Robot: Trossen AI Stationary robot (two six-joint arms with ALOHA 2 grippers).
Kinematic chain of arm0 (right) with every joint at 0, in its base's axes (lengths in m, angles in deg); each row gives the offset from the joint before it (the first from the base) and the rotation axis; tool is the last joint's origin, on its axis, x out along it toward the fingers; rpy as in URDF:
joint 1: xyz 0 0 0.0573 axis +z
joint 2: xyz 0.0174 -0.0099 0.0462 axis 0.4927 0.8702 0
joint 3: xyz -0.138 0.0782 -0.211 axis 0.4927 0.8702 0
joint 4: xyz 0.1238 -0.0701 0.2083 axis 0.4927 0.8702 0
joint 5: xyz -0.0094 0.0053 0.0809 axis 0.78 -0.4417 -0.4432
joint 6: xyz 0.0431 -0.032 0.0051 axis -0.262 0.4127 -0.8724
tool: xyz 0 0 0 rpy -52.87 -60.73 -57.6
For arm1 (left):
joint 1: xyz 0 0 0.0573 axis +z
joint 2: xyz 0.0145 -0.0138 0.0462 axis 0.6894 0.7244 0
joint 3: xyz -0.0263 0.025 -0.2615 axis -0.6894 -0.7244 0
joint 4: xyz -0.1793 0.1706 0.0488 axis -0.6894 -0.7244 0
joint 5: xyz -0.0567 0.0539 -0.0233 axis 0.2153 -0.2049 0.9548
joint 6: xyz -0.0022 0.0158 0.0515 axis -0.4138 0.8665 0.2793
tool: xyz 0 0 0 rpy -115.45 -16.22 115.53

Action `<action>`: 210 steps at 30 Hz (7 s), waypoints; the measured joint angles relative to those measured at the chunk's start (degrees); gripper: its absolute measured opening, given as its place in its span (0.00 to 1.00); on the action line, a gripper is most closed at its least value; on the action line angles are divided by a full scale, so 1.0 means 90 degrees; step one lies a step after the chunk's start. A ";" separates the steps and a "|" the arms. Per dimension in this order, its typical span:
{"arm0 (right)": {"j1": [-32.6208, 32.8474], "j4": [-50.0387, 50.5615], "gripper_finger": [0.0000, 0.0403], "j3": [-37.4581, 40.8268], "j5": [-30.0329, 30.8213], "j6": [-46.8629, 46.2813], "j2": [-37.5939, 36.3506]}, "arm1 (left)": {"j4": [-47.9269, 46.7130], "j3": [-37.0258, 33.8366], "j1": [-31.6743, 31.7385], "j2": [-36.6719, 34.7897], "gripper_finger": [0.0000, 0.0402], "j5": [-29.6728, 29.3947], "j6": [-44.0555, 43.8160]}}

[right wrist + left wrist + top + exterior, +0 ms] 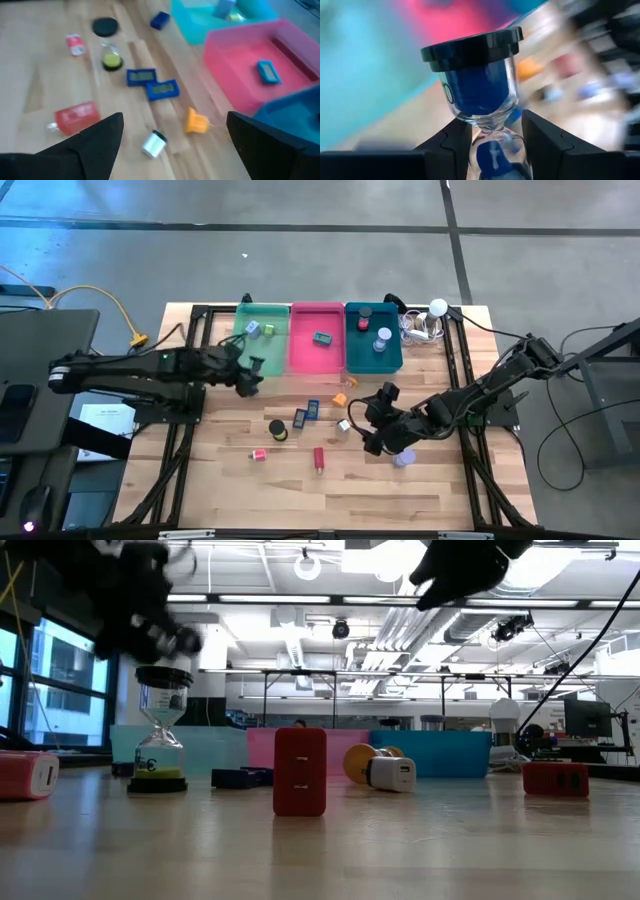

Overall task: Pick & Place Office items
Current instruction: Put the blue hourglass into the blue bin

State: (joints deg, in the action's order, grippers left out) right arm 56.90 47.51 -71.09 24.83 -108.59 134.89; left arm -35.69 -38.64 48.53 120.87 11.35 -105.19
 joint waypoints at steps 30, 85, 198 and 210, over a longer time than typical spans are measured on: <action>-0.0541 -0.4226 0.85 -0.0002 -0.0598 0.2875 0.0000 | 0.7827 0.0007 -0.1462 0.3431 0.35 0.2103 0.5591; -0.1871 -0.6028 0.73 -0.0002 -0.2515 0.2927 0.0969 | 0.8502 0.0007 -0.1260 0.4056 0.35 0.1424 0.5884; -0.2629 -0.0802 0.38 0.0000 -0.0969 0.2357 -0.1161 | 0.6152 0.0005 -0.1384 0.3398 0.72 0.0258 0.5950; -0.4055 -0.0739 0.38 0.0000 -0.1741 0.2456 -0.0890 | 0.6068 0.0005 -0.1384 0.3398 0.72 0.0263 0.6044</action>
State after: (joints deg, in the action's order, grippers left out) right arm 20.40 40.86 -71.09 9.16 -86.49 126.88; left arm 18.92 -38.59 36.07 151.45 13.72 -50.79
